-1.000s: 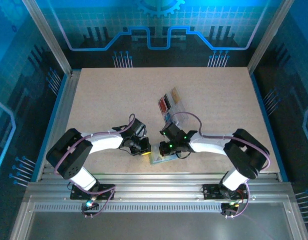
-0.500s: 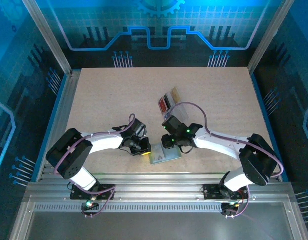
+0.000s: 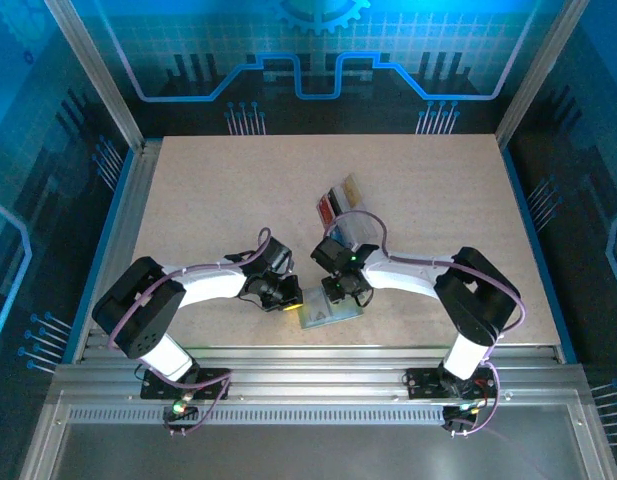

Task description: Put the credit cards into the card holder

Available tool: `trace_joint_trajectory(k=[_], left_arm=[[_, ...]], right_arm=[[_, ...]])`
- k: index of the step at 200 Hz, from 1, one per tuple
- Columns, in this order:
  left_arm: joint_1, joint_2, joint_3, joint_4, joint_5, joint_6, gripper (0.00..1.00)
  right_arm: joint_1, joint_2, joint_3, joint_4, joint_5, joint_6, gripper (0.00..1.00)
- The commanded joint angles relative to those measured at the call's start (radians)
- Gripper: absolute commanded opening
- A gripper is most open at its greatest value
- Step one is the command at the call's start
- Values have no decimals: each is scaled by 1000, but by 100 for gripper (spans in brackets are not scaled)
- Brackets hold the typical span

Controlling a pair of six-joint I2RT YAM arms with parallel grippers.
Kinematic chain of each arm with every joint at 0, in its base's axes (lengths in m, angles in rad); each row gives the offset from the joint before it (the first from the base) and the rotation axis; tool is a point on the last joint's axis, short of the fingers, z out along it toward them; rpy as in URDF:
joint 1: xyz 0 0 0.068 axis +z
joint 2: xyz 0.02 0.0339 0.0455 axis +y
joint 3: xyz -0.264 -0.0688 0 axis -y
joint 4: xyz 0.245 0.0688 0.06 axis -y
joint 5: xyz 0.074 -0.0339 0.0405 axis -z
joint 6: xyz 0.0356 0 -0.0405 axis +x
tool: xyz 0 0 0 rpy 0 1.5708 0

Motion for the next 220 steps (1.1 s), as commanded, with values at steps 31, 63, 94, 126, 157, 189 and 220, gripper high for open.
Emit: trace_joint_trajectory(k=[31, 63, 94, 126, 157, 189, 220], left_arm=[[-11, 3, -11, -35, -22, 12, 9], [-11, 1, -11, -33, -20, 12, 9], [-10, 2, -15, -32, -20, 15, 9], [-10, 10, -19, -18, -13, 14, 9], [-11, 10, -18, -14, -12, 15, 9], [-10, 11, -18, -10, -11, 10, 9], [-11, 14, -18, -4, -7, 9, 9]], right_arm=[[58, 55, 5, -26, 50, 25, 12], [66, 29, 8, -46, 71, 32, 4], [65, -21, 12, -69, 88, 26, 0], [63, -69, 27, -84, 65, 13, 0], [63, -90, 50, -88, 30, 0, 0], [64, -108, 67, -87, 3, -5, 0], [63, -110, 86, -91, -22, -10, 0]])
